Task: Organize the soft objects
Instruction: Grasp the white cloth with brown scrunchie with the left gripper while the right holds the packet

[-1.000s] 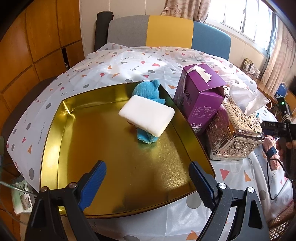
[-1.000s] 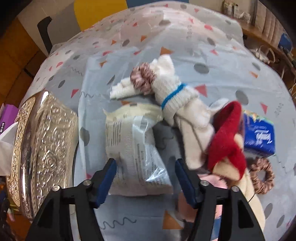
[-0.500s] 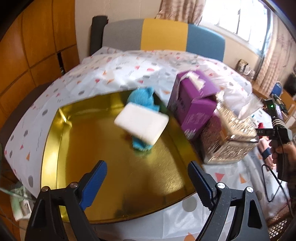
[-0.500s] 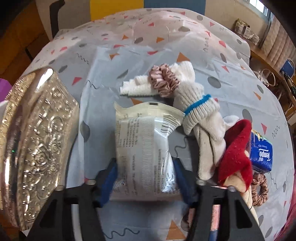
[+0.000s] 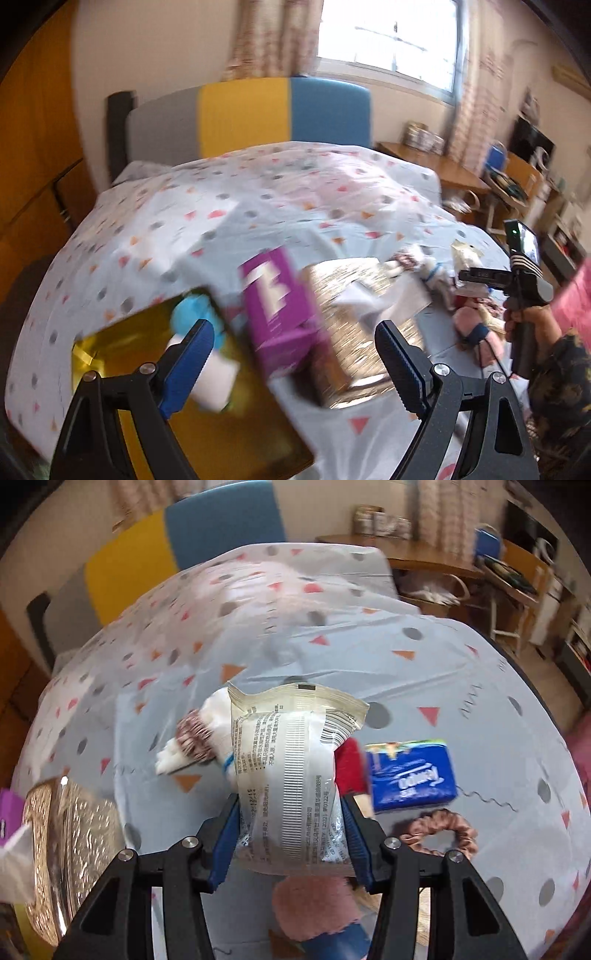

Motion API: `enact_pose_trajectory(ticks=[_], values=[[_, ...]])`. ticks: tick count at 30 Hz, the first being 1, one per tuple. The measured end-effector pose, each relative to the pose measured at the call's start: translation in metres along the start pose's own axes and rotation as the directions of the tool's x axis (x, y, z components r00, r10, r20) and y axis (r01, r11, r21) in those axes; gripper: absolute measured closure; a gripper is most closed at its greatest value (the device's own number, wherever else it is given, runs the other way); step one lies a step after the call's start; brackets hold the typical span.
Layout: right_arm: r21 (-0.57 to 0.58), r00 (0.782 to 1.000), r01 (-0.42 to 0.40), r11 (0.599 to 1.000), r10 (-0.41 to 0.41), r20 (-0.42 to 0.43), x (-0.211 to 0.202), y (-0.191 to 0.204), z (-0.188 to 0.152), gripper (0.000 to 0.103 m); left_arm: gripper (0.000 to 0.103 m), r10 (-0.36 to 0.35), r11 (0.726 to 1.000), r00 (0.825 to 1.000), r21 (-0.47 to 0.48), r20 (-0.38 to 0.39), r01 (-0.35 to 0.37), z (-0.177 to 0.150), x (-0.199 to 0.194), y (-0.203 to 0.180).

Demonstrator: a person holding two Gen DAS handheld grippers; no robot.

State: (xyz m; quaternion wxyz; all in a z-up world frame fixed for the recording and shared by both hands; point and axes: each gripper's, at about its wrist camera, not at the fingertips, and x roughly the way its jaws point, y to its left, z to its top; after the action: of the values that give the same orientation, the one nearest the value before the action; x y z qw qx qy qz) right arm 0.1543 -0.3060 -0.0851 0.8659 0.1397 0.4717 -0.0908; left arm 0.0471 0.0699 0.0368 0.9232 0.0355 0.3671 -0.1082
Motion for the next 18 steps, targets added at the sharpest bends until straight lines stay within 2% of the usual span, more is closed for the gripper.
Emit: enact_pose_trajectory(ticks=[3,4,6,8,11,13,16,18], values=[[0.055,1.0,-0.019,0.998,0.018,0.024,-0.008,-0.012,0.003,0.05,0.014,-0.018,0.994,0.999,0.106,-0.042,0.022,0.029,0.022,-0.033],[0.06,0.999,-0.025,0.998,0.023,0.031,-0.01,-0.013,0.004,0.05,0.019,-0.027,0.989,0.997,0.146,-0.067,0.037,0.038,0.032,-0.044],[0.06,0.998,-0.037,0.998,0.035,0.043,-0.014,-0.013,0.004,0.05,0.023,-0.016,0.969,0.994,0.242,-0.108,0.042,0.056,0.052,-0.072],[0.058,0.998,-0.052,0.997,0.049,0.049,-0.017,-0.011,0.005,0.05,0.023,-0.005,0.938,0.992,0.343,-0.126,0.048,0.07,0.073,-0.098],[0.067,0.996,-0.071,0.995,0.068,0.051,-0.017,-0.011,0.008,0.05,0.023,0.004,0.897,0.986,0.436,-0.168,0.07,0.084,0.107,-0.127],[0.074,0.995,-0.089,0.993,0.085,0.053,-0.019,-0.013,0.009,0.05,0.023,-0.002,0.869,0.972,0.48,-0.234,0.117,0.09,0.135,-0.146],[0.089,0.993,-0.1,0.991,0.095,0.064,-0.022,-0.017,0.011,0.05,0.023,0.034,0.832,0.954,0.537,-0.298,0.138,0.092,0.172,-0.166],[0.099,0.992,-0.11,0.989,0.104,0.07,-0.024,-0.019,0.012,0.05,0.023,0.06,0.795,0.942,0.587,-0.331,0.156,0.091,0.195,-0.18]])
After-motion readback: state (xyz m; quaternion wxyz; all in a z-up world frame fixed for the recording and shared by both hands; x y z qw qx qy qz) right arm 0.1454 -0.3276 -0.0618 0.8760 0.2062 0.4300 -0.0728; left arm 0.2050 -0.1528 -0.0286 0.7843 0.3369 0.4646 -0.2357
